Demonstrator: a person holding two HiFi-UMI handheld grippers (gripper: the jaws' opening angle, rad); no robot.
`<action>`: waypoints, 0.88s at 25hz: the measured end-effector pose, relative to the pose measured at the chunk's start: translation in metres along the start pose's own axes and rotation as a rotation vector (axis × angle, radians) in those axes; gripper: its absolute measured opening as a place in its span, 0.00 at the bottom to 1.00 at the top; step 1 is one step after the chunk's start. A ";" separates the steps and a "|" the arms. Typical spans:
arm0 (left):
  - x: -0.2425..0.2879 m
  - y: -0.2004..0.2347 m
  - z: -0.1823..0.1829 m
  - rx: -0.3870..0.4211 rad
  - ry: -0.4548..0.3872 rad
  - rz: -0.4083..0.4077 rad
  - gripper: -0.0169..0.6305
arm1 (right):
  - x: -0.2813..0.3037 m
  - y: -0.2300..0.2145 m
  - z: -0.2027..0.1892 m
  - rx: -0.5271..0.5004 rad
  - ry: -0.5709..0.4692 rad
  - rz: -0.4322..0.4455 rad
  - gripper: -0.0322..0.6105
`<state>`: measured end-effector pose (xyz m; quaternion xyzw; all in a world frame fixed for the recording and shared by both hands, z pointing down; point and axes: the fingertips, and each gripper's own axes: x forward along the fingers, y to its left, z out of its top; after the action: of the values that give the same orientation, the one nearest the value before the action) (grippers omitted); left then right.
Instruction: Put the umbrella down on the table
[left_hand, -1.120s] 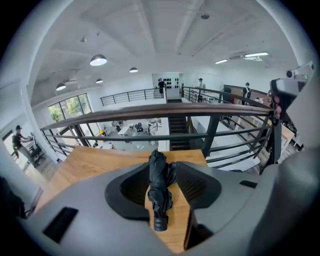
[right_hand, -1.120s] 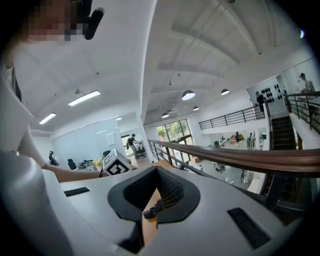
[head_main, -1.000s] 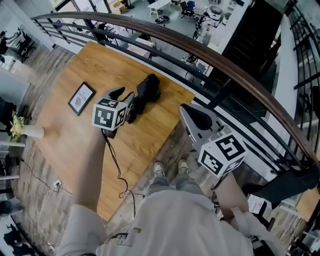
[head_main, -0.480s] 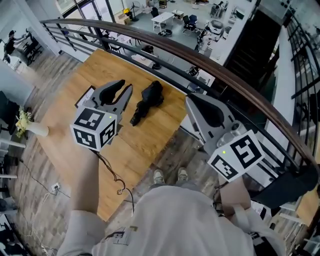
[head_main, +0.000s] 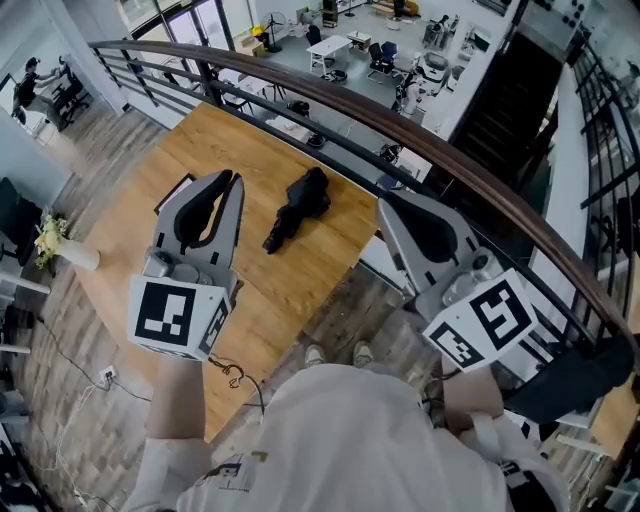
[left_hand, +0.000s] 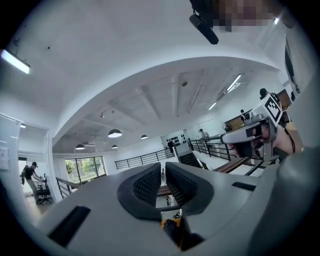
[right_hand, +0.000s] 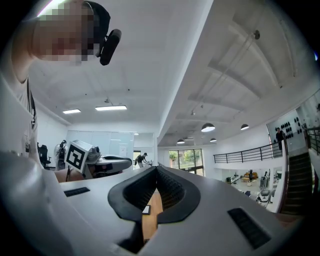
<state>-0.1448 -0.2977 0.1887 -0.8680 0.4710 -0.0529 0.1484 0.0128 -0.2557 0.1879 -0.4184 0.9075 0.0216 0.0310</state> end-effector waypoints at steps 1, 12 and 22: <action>-0.005 -0.003 0.002 -0.005 -0.009 0.001 0.09 | -0.002 0.001 0.000 0.001 0.000 0.002 0.09; -0.042 -0.017 -0.016 0.032 -0.002 0.044 0.08 | -0.020 -0.001 -0.004 0.010 -0.018 0.003 0.09; -0.039 -0.039 -0.068 -0.083 0.107 0.022 0.06 | -0.023 -0.001 -0.048 0.056 0.082 0.029 0.09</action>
<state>-0.1507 -0.2587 0.2673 -0.8641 0.4895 -0.0780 0.0877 0.0266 -0.2423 0.2374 -0.4046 0.9143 -0.0206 0.0053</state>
